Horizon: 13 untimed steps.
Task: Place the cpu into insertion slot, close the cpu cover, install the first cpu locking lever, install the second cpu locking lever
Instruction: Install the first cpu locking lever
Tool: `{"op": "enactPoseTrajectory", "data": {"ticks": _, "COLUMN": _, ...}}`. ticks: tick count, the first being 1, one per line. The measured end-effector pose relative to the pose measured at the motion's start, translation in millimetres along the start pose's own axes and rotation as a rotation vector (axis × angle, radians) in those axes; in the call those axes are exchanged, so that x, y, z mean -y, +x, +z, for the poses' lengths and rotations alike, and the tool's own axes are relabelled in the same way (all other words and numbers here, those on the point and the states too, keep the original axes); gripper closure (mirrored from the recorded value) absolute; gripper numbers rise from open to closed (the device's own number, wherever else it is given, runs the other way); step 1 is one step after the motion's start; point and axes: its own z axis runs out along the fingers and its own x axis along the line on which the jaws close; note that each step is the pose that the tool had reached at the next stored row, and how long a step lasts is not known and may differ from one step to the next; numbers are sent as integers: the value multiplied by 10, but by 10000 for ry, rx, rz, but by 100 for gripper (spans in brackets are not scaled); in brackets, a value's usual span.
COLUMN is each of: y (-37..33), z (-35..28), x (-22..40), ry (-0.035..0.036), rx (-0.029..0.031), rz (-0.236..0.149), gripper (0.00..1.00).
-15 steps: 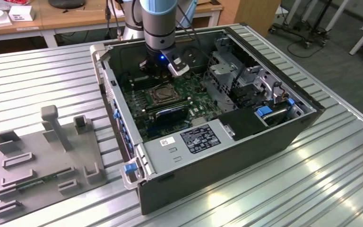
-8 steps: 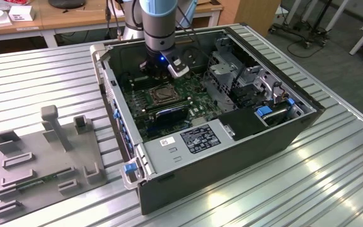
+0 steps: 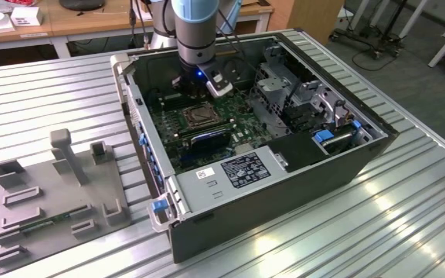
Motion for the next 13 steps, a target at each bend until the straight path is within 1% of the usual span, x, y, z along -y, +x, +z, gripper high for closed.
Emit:
{"op": "enactPoseTrajectory", "data": {"ticks": 6, "y": -6, "z": -1, "x": 29, "ry": 2, "rx": 0, "rz": 0, "gripper": 89}}
{"op": "enactPoseTrajectory", "data": {"ticks": 13, "y": -6, "z": 6, "x": 31, "ry": 3, "rx": -1, "rz": -1, "gripper": 89}}
